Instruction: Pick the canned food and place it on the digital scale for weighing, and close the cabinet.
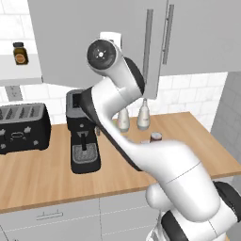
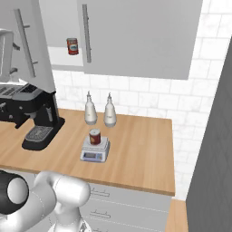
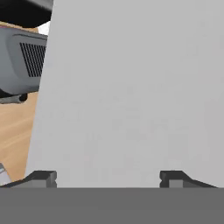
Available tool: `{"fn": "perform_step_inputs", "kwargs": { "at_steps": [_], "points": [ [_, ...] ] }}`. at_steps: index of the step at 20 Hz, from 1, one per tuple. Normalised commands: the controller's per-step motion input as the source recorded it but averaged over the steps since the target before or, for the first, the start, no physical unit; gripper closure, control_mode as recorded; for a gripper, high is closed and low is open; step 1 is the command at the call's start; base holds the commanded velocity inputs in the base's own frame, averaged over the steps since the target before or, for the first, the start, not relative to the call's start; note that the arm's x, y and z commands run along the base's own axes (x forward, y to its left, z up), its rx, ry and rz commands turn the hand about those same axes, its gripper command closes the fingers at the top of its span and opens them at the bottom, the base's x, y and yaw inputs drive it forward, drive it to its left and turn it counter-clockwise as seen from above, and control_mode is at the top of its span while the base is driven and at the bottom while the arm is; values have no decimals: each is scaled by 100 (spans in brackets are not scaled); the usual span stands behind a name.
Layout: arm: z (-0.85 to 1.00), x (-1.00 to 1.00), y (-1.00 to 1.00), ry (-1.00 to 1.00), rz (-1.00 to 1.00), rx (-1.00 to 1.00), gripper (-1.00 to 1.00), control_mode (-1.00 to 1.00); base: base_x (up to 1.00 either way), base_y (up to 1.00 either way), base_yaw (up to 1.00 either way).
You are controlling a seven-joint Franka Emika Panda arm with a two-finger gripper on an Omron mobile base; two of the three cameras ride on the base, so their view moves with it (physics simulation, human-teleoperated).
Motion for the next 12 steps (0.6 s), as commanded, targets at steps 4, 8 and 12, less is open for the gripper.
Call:
{"fn": "perform_step_inputs", "kwargs": {
  "at_steps": [4,8,12],
  "points": [
    [-23,100,-51,0,28,10,-100,-100,0,0,0],
    [-14,100,-40,1,25,8,-100,-100,0,0,0],
    [-13,100,-11,0,18,1,-100,-100,0,0,0]
  ]
}}
